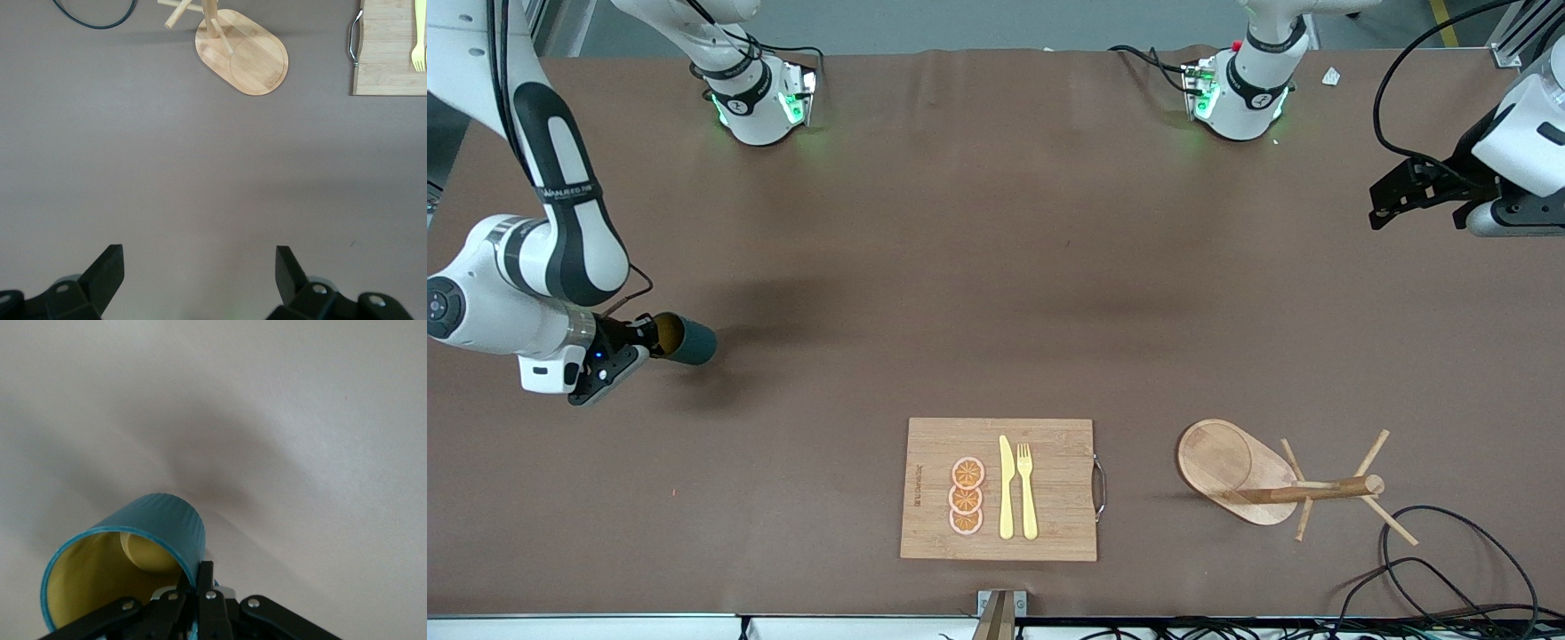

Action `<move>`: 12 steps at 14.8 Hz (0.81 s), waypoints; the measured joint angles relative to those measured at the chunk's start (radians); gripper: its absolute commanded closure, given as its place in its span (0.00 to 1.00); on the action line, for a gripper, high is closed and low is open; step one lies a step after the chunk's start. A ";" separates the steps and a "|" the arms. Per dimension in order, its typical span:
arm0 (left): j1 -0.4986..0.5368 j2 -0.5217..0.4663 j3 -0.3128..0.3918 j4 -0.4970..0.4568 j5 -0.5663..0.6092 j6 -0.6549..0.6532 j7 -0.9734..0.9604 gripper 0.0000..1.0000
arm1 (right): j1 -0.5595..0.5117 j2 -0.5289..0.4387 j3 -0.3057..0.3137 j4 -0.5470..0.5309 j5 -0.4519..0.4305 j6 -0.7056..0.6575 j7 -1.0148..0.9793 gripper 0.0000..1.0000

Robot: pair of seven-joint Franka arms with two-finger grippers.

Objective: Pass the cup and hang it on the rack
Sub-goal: 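Carry the teal mug with the right gripper toward the table middle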

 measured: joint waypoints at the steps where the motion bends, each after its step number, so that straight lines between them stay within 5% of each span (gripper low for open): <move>1: 0.000 0.003 0.000 0.000 0.000 0.004 0.000 0.00 | 0.029 -0.024 0.002 0.001 0.001 -0.022 0.042 1.00; 12: 0.002 0.010 0.001 0.000 0.000 0.021 0.000 0.00 | 0.599 -0.109 0.015 0.037 0.004 -0.030 0.978 1.00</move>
